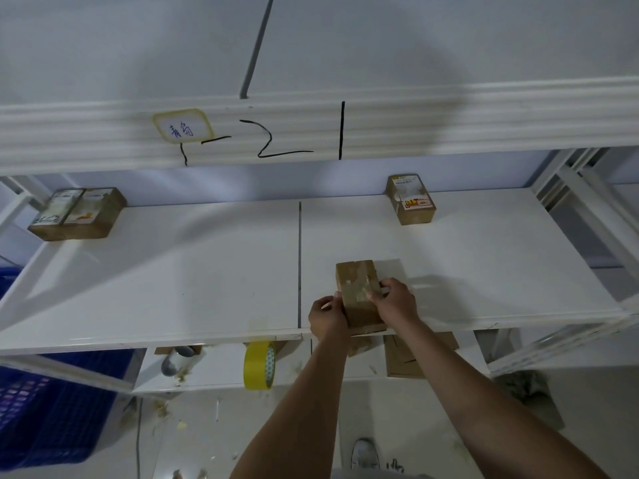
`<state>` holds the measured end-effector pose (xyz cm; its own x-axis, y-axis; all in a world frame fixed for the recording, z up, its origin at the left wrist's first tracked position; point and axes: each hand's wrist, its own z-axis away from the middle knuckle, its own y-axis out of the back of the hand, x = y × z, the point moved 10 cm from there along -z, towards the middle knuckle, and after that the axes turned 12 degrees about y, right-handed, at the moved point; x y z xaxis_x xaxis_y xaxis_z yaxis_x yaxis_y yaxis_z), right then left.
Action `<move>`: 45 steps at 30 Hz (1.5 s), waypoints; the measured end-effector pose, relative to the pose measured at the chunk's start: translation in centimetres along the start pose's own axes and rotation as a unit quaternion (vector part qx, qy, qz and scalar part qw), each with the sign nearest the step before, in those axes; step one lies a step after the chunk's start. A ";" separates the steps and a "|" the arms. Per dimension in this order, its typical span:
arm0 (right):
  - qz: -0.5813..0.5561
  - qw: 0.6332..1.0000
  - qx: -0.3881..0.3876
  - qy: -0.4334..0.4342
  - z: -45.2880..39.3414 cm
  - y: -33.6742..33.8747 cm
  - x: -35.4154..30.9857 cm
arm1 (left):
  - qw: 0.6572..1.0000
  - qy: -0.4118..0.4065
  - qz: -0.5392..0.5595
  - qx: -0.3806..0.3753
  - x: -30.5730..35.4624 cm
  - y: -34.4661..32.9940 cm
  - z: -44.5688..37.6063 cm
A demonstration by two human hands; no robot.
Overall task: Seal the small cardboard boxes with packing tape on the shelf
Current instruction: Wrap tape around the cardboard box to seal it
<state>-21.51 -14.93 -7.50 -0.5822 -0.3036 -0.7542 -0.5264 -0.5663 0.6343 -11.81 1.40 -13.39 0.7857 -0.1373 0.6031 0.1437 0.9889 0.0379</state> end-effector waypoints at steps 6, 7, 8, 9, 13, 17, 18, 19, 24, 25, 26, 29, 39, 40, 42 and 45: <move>-0.027 1.000 0.014 -0.002 0.6 -0.3 0.2 | 0.999 -0.010 -0.046 0.020 0.4 -0.6 0.6; -0.031 0.999 0.013 -0.005 0.6 -0.3 0.2 | 0.998 -0.005 -0.058 0.018 0.5 -0.7 0.4; -0.033 0.999 0.010 -0.008 0.5 -0.3 0.3 | 0.997 0.001 -0.074 0.018 0.6 -0.7 0.0; -0.035 0.999 0.007 -0.012 0.4 -0.4 0.3 | 0.996 0.008 -0.090 0.019 0.7 -0.5 -0.1; -0.042 0.999 -0.002 -0.018 0.4 -0.3 0.4 | 0.990 0.003 -0.135 0.031 1.5 0.1 0.0; -0.035 0.999 0.002 -0.017 0.3 0.0 0.6 | 0.970 -0.132 -0.195 0.067 4.7 0.0 1.9; -0.031 0.999 0.005 -0.020 0.3 -0.1 0.6 | 0.959 -0.164 -0.220 0.070 5.2 -0.3 2.6; -0.027 0.999 0.008 -0.025 0.3 -0.1 0.6 | 0.949 -0.182 -0.247 0.069 5.4 -0.7 3.3; 0.014 0.999 0.022 -0.028 0.0 -0.3 0.7 | 0.916 -0.197 -0.344 0.063 5.9 -1.6 4.5; 0.021 0.999 0.028 -0.029 0.0 -0.5 0.7 | 0.910 -0.187 -0.364 0.064 6.2 -1.7 4.6; 0.028 0.998 0.035 -0.033 0.1 -0.5 0.7 | 0.906 -0.178 -0.380 0.065 6.4 -1.8 4.6; 0.036 0.998 0.048 -0.023 0.4 -0.3 0.3 | 0.891 -0.170 -0.419 0.040 6.7 -3.0 5.2; -0.047 0.996 0.033 0.063 2.1 0.3 -6.7 | 0.958 0.048 -0.178 -0.220 4.5 -4.6 5.3; -0.062 0.993 0.042 0.087 2.5 0.6 -8.1 | 0.957 0.033 -0.161 -0.239 5.0 -4.4 5.2; -0.084 0.986 0.054 0.136 2.9 1.1 -10.2 | 0.951 -0.003 -0.139 -0.276 6.3 -4.0 5.2; -0.165 0.974 0.052 0.145 2.6 1.8 -11.3 | 0.945 -0.038 -0.096 -0.310 8.4 -2.5 5.2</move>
<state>-17.50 -10.58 2.60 -0.1784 -0.3308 -0.9267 -0.7246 -0.5930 0.3512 -8.67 -1.97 -4.24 0.6679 -0.2829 0.6884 0.6220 0.7201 -0.3076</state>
